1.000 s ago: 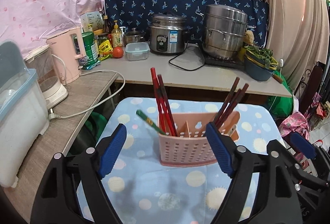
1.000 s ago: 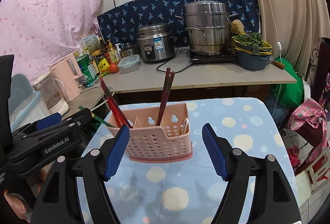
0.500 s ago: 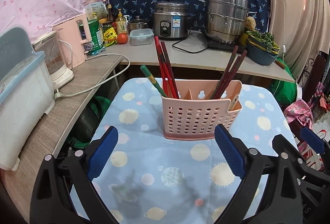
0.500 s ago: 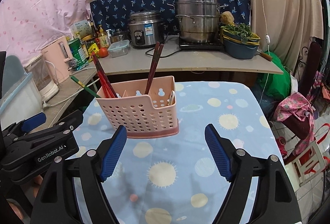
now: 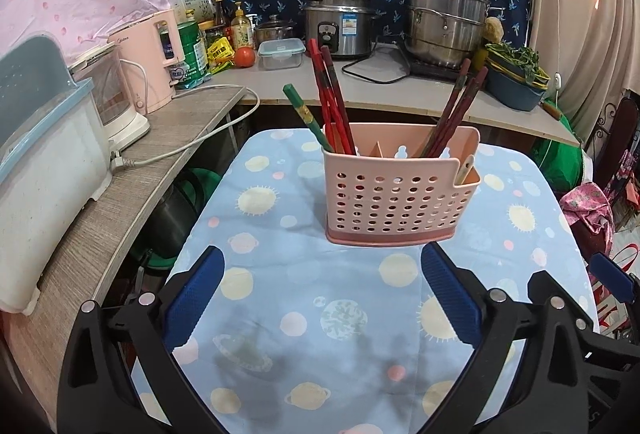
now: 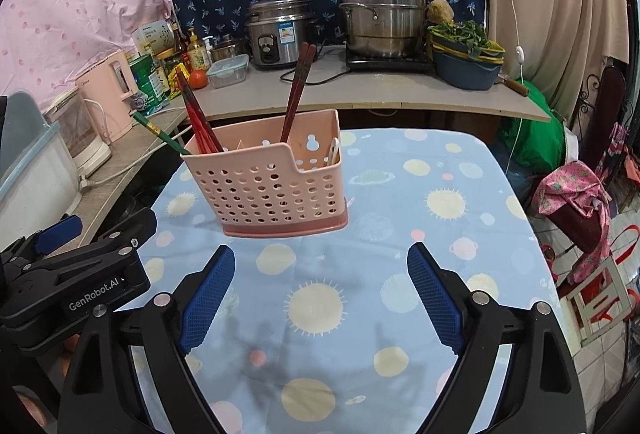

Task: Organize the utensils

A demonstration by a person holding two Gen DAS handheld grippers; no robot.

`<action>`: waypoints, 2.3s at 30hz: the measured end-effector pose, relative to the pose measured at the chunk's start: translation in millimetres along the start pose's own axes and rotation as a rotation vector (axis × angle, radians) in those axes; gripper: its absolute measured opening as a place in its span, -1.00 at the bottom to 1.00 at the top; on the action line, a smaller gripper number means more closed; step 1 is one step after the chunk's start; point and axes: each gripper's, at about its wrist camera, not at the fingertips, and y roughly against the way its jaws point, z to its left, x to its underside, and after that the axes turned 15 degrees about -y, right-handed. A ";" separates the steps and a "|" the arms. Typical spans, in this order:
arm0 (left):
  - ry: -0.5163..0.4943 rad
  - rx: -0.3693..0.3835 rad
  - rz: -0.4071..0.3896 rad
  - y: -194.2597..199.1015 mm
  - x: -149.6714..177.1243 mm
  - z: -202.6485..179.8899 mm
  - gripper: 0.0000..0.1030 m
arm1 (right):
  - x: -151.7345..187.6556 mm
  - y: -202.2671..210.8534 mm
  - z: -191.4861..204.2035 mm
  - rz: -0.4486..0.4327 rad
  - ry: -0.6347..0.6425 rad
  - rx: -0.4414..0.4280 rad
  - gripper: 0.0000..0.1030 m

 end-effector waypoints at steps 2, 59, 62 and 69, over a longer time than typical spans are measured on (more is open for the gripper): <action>0.001 -0.004 0.003 -1.0 1.5 0.4 0.85 | 2.1 -1.2 -0.2 0.008 -0.006 -0.002 0.65; -0.001 -0.021 0.051 -25.5 8.5 4.2 0.86 | 5.0 -25.3 3.4 0.028 0.030 0.058 0.70; 0.006 -0.025 0.057 -27.4 9.0 6.5 0.86 | 5.2 -25.7 4.3 0.029 0.031 0.059 0.70; 0.013 -0.032 0.060 -29.2 9.8 10.8 0.86 | 5.0 -26.6 4.1 0.030 0.031 0.059 0.70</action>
